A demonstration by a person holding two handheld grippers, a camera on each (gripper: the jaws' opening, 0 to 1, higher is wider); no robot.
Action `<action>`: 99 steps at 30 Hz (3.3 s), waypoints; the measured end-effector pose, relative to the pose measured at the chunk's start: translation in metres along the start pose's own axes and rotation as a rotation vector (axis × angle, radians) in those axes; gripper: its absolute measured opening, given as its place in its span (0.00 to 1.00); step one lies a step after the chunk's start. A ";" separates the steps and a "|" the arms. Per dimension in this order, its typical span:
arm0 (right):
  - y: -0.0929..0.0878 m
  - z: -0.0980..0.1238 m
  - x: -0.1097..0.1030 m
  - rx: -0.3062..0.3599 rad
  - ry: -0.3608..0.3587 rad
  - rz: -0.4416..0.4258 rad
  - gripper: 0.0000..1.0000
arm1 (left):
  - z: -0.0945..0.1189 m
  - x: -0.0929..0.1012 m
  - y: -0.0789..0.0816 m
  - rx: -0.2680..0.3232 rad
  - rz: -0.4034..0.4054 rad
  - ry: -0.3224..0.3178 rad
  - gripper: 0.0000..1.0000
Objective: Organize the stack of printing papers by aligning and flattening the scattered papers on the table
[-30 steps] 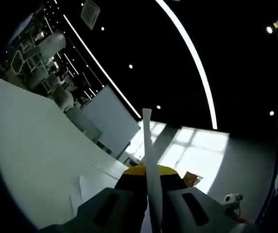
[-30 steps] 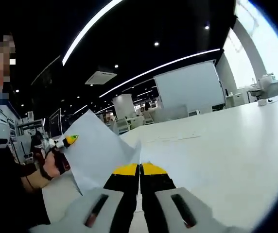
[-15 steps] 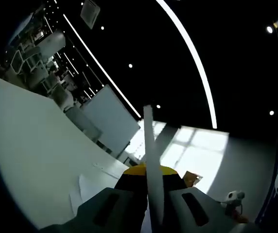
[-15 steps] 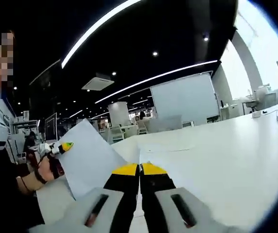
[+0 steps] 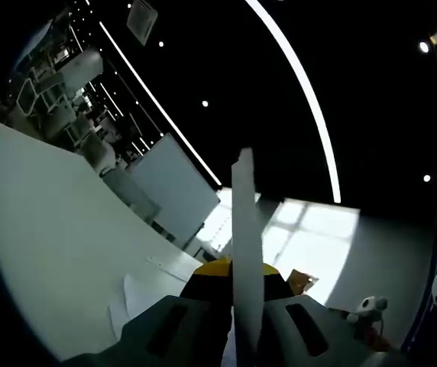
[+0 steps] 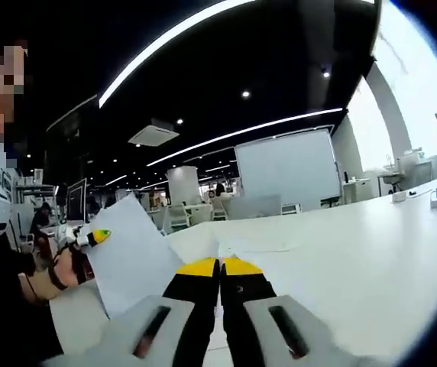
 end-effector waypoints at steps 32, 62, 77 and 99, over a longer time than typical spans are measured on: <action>0.075 -0.020 -0.025 0.161 0.081 0.061 0.00 | 0.001 -0.008 -0.009 -0.028 0.023 0.026 0.06; 0.113 -0.042 -0.044 0.279 0.089 0.151 0.00 | -0.003 -0.007 -0.014 -0.041 0.049 0.021 0.06; 0.134 -0.036 -0.058 0.342 0.106 0.161 0.00 | -0.004 -0.011 -0.020 -0.057 0.065 0.045 0.06; 0.162 -0.030 -0.085 0.446 0.166 0.211 0.00 | -0.003 -0.011 -0.018 -0.065 0.070 0.044 0.06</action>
Point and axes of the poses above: the point that each gripper's makers call its tool centre point, and the gripper's own axes: z roughly backward along the fingers, x roughly to its right, y roughly out of its top, the point moved 5 cm from there along z, roughly backward along the fingers, and after that the axes turned 3 degrees about -y, right-handed, at the moved point
